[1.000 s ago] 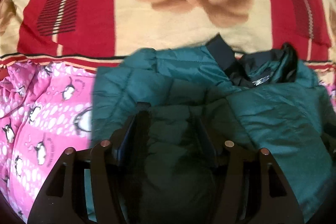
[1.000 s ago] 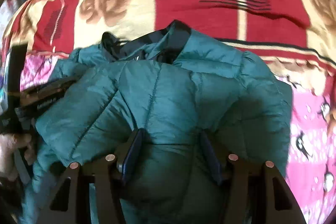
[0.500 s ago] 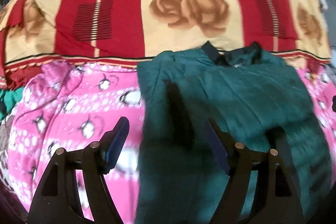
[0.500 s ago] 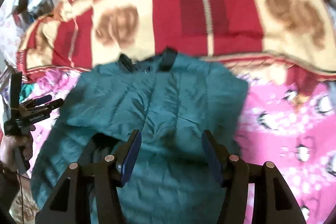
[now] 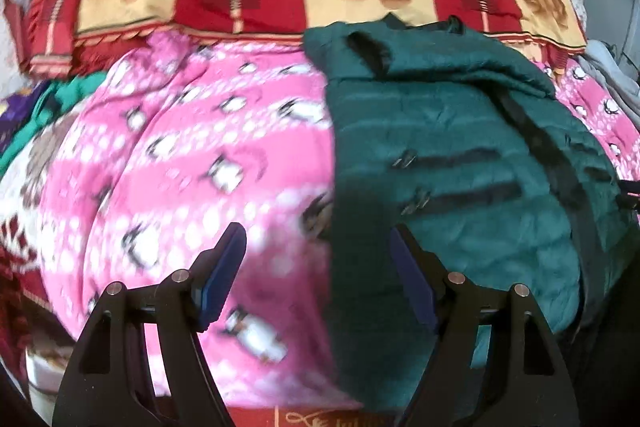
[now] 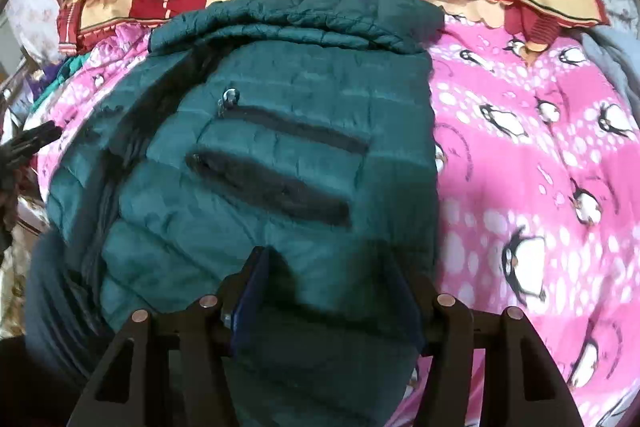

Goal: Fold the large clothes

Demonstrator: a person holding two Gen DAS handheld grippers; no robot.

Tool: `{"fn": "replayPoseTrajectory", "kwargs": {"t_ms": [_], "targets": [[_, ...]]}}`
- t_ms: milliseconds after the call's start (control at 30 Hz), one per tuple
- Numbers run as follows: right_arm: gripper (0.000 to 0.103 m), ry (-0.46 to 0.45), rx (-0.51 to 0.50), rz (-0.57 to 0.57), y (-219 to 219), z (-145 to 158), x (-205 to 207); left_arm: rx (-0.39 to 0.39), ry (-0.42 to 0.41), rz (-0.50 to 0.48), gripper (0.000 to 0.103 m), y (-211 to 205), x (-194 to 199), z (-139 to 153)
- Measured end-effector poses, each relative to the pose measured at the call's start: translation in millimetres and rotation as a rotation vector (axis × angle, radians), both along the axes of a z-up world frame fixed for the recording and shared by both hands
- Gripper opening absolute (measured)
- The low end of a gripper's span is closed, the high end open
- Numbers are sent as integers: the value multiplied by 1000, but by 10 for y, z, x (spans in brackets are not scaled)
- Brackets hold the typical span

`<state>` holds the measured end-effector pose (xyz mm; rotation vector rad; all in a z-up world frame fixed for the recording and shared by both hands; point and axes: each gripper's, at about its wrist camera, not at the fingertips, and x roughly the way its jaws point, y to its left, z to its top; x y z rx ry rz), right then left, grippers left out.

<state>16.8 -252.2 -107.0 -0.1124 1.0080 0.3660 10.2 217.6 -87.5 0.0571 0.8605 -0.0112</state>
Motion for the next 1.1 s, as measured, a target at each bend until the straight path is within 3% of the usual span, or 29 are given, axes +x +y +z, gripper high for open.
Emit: {"fn": "replayPoseTrajectory", "kwargs": {"t_ms": [133, 200, 300, 533, 667, 800, 900, 967, 1033, 1100], "targets": [[57, -67, 39, -29, -134, 124, -288, -111, 14, 7, 75, 215, -256, -143], [57, -78, 29, -56, -214, 70, -420, -183, 46, -24, 75, 189, -346, -287], [57, -81, 26, -96, -332, -54, -586, -229, 80, -63, 75, 66, -409, -483], [57, -1, 218, -192, -707, -260, -658, -371, 62, -65, 78, 52, -371, -598], [57, 41, 323, -191, -774, -305, -643, -373, 49, -85, 85, -14, -350, -629], [57, 80, 446, -142, -778, -361, -659, -378, 60, -139, 85, -112, -360, -576], [57, 96, 503, -126, -786, -437, -644, -344, 44, -148, 68, -189, -384, -521], [56, 93, 555, -117, -787, -422, -634, -333, 30, -141, 50, -183, -379, -476], [50, 42, 567, -71, -735, -328, -657, -335, 15, -131, 41, -139, -378, -434], [46, -9, 527, -40, -674, -259, -666, -349, 14, -129, 40, -101, -372, -432]]}}
